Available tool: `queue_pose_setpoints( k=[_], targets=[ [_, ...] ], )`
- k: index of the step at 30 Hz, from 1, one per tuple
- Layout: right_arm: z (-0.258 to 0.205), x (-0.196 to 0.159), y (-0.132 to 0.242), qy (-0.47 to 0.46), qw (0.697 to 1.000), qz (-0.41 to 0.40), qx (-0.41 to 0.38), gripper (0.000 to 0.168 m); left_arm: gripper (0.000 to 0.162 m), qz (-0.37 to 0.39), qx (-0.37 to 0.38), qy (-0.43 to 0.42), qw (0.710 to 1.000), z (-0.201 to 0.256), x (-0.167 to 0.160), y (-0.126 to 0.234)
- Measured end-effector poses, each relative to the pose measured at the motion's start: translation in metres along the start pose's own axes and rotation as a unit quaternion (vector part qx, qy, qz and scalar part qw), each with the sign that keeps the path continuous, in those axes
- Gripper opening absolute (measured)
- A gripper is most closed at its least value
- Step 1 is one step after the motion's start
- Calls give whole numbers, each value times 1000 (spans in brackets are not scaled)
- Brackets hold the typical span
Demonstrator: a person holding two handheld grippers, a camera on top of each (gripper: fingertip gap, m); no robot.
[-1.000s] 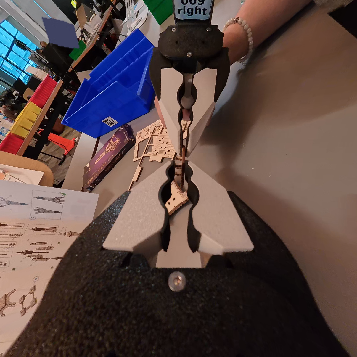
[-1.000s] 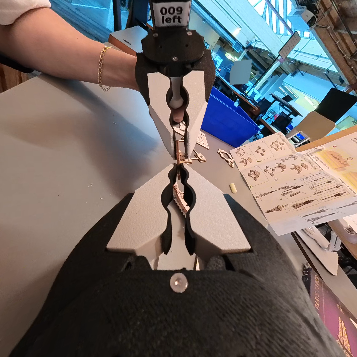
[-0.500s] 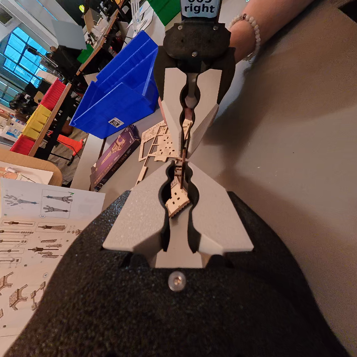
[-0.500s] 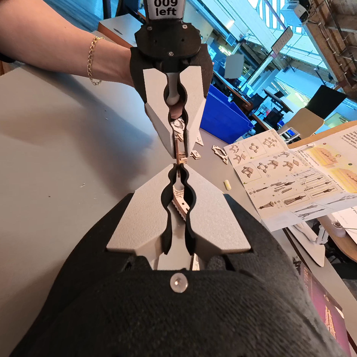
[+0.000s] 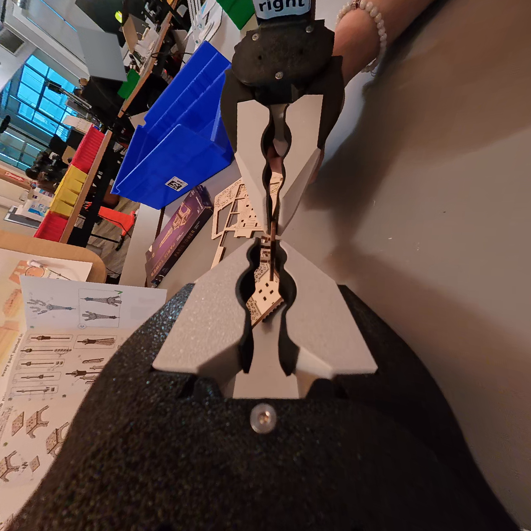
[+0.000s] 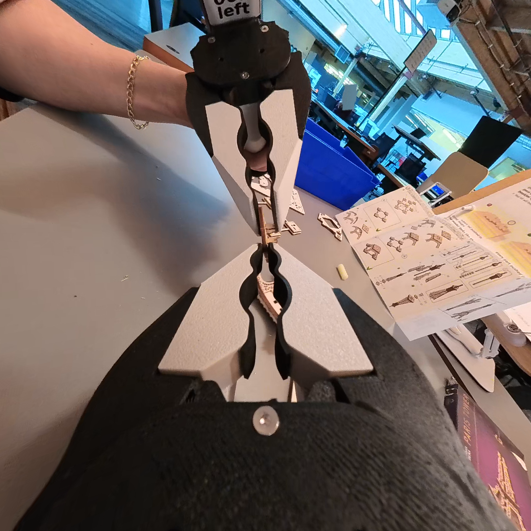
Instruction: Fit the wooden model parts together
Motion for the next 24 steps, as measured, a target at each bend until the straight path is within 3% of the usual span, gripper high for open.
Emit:
queue_pose_setpoints(
  k=[16, 22, 24],
  targets=[
    [0, 0, 0, -4, 1000, 0, 4, 1, 7, -7, -1, -8, 1000, 0, 0, 0],
    [-1, 0, -2, -23, 1000, -1, 17, 0, 7, 16, -25, 47, 998, -1, -3, 0],
    [0, -1, -2, -26, 1000, -5, 16, 0, 15, 14, -29, 54, 998, 0, -4, -1]
  ],
)
Point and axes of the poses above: each gripper's, where its closed fingertips meet, y back along the fingers, x out of its top, z = x × y across the jaws, the point moved 6 cm from there along y, back along the fingers, and after that the axes turned 11 degrees about -z, right-handed, at the moved point
